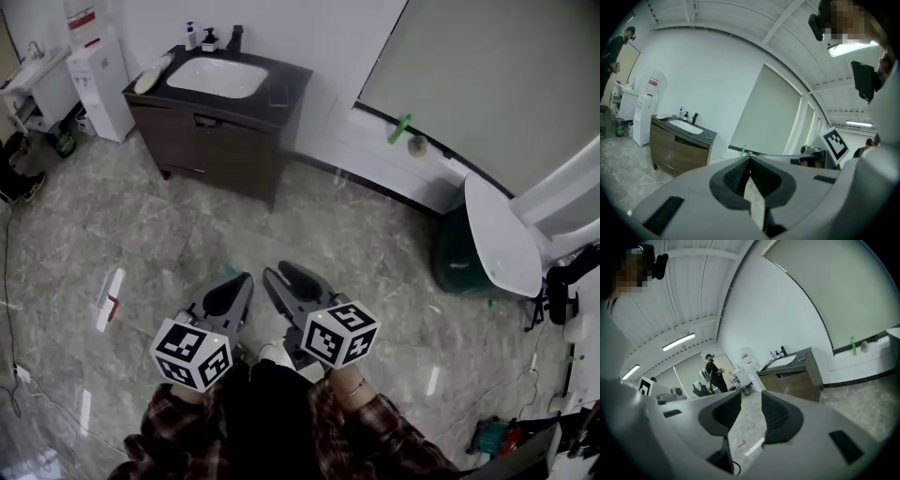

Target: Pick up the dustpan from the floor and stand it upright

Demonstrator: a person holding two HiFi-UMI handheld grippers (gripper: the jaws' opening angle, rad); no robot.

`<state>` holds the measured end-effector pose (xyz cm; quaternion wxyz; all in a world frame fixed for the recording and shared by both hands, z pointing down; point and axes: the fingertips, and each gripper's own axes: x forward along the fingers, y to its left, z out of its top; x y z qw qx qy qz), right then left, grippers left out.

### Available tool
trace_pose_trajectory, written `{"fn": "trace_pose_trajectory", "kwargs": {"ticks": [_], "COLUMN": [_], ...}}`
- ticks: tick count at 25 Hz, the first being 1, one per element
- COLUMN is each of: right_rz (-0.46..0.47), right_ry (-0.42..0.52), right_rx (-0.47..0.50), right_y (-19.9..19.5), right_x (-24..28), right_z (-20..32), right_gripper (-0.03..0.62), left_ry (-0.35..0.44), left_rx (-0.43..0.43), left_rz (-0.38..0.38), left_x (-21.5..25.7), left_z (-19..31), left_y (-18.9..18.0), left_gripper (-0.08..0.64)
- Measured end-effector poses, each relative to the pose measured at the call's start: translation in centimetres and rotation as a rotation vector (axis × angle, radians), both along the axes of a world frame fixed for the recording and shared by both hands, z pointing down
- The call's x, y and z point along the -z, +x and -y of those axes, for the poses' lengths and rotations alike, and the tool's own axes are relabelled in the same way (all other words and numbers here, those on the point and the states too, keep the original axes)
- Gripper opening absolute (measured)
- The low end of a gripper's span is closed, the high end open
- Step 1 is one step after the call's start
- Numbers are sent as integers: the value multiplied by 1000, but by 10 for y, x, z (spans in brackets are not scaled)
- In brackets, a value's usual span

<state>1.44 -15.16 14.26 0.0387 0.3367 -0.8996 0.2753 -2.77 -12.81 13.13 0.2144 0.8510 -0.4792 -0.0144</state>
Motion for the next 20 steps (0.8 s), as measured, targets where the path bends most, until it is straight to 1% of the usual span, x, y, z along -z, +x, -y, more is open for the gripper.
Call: {"fn": "trace_pose_trajectory", "kwargs": {"ticks": [2,3,6,8,12,14,20], "right_rz": [40,43,1,-26,-70,-86,-95], "right_ry": [11,23,81,115,158,171,177], "right_rx": [-15,-23,-42,-41,-30,-15,4], "right_y": [15,22,33,36,37,35,32], "right_x": [14,18,26,29,31,31,31], "right_z": [-3,-4,-10,-13,-11,-8,-4], "right_gripper": [135,121,63,35,12,12,11], "left_ry": [6,11,24,31,22,14,-8], "left_rx": [-18,-24,-29,-27,-29,-30,-36], "left_rz": [2,2,0,-4,-9,-9,-3], "left_x": [7,9,14,17,15,13,6], "left_z": [5,8,11,11,14,16,15], "left_y": [11,15,20,22,25,26,29], "left_gripper": [9,9,9,9,9,9,9]}}
